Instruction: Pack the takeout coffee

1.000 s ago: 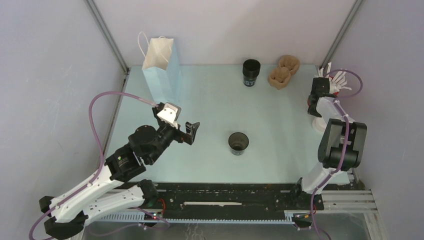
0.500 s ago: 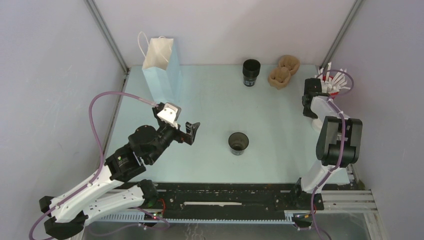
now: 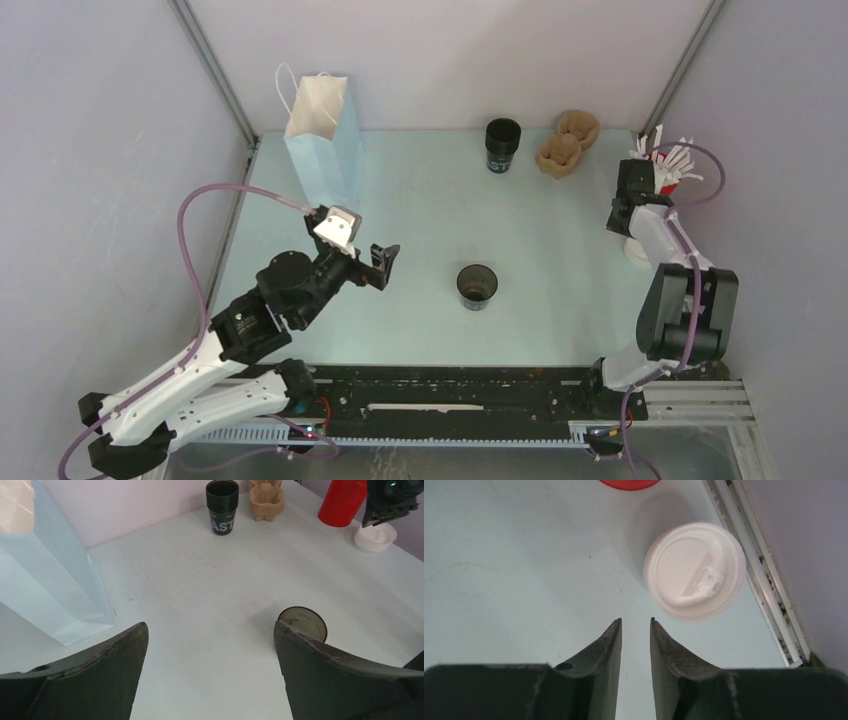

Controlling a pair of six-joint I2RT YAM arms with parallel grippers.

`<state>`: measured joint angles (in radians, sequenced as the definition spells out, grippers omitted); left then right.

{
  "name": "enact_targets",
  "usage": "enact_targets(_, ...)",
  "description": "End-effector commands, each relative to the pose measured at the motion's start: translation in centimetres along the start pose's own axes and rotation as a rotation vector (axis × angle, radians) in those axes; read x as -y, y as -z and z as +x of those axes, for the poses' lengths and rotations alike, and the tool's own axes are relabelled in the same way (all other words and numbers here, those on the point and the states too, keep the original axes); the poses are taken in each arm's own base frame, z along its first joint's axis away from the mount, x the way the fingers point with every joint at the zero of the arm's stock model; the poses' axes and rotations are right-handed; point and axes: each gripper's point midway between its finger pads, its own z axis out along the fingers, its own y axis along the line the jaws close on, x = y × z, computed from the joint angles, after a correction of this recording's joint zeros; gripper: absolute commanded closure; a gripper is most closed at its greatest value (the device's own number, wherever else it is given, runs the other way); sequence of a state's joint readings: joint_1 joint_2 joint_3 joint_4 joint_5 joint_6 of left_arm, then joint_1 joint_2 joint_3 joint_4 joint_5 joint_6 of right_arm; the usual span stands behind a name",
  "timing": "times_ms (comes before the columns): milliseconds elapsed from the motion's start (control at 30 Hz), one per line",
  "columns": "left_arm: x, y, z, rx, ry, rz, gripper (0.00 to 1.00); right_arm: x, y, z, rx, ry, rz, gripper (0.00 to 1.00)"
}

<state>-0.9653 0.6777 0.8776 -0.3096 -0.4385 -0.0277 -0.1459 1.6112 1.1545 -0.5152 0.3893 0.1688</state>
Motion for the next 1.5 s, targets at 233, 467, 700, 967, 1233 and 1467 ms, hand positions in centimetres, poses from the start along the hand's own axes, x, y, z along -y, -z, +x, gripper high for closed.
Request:
enact_targets(233, 1.4, -1.8, -1.0, -0.077, 0.077, -0.004, 0.0, 4.1, 0.4, 1.6, 0.082, -0.355, -0.081, 0.62)
enact_targets(467, 2.6, -3.4, -0.8, -0.161, 0.138, -0.014, 0.0, 7.2, -2.1, 1.7, 0.082, -0.453, -0.039, 0.57)
enact_targets(700, 3.0, -4.5, -0.5, -0.208, 0.128, -0.03, 0.0, 8.4, -3.1, 1.0, 0.103, -0.481, -0.021, 0.54)
enact_targets(967, 3.7, -5.7, 0.4, -0.252, 0.077, -0.018, 0.0, 9.0, -3.5, 0.8, 0.114, -0.467, 0.0, 0.55)
enact_targets(1233, 3.8, -5.9, 0.7, -0.262, 0.064, -0.013, 0.01, 9.8, -3.4, 1.3, 0.108, -0.468, 0.069, 0.59)
enact_targets(1467, 3.5, -5.4, 1.0, -0.257, 0.06, -0.012, 0.01, 9.7, -3.0, 1.9, 0.106, -0.469, 0.137, 0.57)
